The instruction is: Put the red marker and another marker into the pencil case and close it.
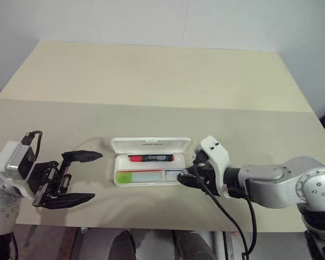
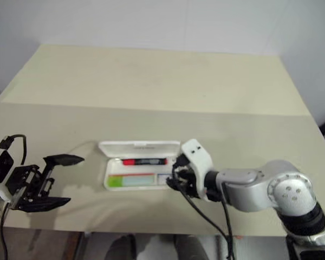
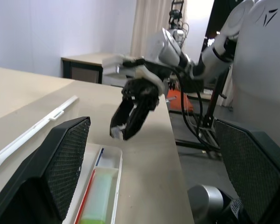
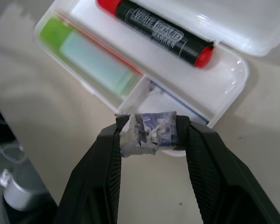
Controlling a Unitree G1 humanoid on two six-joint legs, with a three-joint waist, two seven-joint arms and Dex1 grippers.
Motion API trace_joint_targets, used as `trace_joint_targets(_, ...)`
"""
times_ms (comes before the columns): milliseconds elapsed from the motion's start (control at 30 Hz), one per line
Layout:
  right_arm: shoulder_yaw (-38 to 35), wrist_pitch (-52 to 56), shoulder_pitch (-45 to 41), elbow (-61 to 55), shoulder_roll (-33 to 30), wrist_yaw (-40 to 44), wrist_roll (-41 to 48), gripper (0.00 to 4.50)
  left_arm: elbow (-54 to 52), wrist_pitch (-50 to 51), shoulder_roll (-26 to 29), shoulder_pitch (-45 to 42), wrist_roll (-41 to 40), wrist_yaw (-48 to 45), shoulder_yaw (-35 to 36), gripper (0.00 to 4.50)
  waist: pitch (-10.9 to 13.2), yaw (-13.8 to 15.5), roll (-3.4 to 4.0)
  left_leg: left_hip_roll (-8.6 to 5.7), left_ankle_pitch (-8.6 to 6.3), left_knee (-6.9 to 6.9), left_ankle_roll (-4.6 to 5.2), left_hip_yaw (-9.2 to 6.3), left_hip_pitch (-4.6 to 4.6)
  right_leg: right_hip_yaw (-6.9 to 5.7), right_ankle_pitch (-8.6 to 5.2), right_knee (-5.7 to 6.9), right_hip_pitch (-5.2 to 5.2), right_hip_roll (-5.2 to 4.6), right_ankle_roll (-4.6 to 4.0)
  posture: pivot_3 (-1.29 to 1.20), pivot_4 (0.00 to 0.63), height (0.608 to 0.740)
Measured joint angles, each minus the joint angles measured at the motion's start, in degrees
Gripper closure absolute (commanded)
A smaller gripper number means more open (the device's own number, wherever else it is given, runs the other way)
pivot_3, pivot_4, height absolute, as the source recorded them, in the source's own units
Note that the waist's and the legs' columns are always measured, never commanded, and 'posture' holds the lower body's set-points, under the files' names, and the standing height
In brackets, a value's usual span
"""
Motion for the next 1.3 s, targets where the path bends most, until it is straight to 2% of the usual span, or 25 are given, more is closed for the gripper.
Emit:
trace_joint_targets(200,11.4,-7.2,-6.4,1.8,-3.5,-4.0,2.1,2.85,-1.2,0.6,0.4,1.9,-1.1,0.0,1.7,0.00,0.0,-0.6,0.00,0.10,0.01,-0.19,-0.03,0.02,-0.01,-0.04,-0.08,0.04,-0.14,-0.01,-0.15,0.00,0.150,0.740)
trace_joint_targets(400,16.0,-9.3,-10.3,3.7,-4.1,-3.0,2.2,2.85,-2.5,1.1,0.5,3.6,-1.3,0.0,2.9,0.00,0.0,-0.6,0.00,0.25,0.03,-0.30,-0.05,-0.07,0.00,-0.17,-0.23,0.29,-0.25,-0.02,-0.43,0.00,0.150,0.740)
trace_joint_targets(600,18.4,-9.5,-10.9,5.4,-3.2,-1.3,2.2,2.85,-5.3,1.2,0.5,5.8,-1.9,0.1,4.5,0.00,0.0,-0.6,0.00,0.28,0.04,-0.30,-0.08,-0.07,0.01,-0.18,-0.27,0.41,-0.30,-0.02,-0.50,0.00,0.150,0.740)
trace_joint_targets(1033,18.7,-9.2,-12.5,8.6,1.3,-0.2,2.2,2.85,-7.3,1.2,0.1,8.0,-2.2,1.2,6.8,0.00,0.0,-0.6,0.00,0.24,0.06,-0.27,-0.10,-0.07,0.02,-0.19,-0.28,0.49,-0.31,0.04,-0.50,0.00,0.150,0.740)
trace_joint_targets(1300,18.7,-8.0,-12.9,9.8,1.7,-0.2,2.3,0.06,-8.3,1.2,-0.3,8.3,-2.2,1.5,7.9,0.00,0.0,-0.6,0.00,0.25,0.07,-0.28,-0.12,-0.07,0.02,-0.20,-0.28,0.49,-0.32,0.04,-0.51,0.00,0.150,0.740)
